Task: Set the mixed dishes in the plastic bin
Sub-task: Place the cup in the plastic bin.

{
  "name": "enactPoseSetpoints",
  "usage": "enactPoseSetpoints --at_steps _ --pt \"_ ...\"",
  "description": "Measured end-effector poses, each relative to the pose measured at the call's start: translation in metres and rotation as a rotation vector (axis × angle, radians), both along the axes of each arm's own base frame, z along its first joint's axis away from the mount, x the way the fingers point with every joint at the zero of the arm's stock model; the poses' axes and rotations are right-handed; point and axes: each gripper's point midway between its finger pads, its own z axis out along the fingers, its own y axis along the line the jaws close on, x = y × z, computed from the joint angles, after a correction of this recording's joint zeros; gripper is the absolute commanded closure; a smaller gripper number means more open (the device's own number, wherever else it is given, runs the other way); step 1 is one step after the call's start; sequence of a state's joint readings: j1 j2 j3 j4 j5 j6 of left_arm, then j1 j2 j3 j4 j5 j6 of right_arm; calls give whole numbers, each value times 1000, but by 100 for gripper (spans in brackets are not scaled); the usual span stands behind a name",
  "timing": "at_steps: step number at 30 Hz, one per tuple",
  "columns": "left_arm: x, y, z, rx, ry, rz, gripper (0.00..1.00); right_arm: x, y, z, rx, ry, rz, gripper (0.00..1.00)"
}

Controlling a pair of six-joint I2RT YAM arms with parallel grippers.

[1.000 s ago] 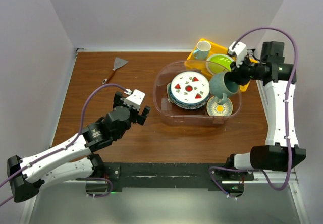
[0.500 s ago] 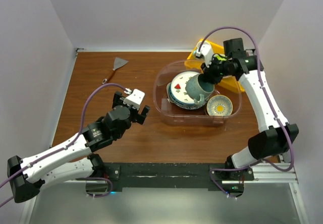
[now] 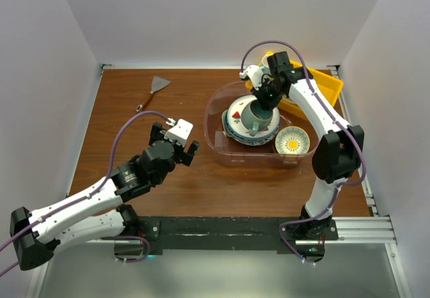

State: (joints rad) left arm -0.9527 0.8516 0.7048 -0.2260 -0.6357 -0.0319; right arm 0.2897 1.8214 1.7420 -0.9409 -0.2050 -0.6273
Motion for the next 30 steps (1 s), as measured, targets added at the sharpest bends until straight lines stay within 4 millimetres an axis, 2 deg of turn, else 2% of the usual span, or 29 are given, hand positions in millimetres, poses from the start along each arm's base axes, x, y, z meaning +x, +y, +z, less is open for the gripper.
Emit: enactPoseSetpoints --at_steps 10,18,30 --pt "1 1 0 0 0 3 0 30 -2 -35 -118 4 -51 89" --pt "0 0 0 -1 0 1 0 35 -4 -32 -152 -22 -71 79" --pt "0 1 1 -4 -2 1 0 41 3 -26 -138 -54 -68 63"
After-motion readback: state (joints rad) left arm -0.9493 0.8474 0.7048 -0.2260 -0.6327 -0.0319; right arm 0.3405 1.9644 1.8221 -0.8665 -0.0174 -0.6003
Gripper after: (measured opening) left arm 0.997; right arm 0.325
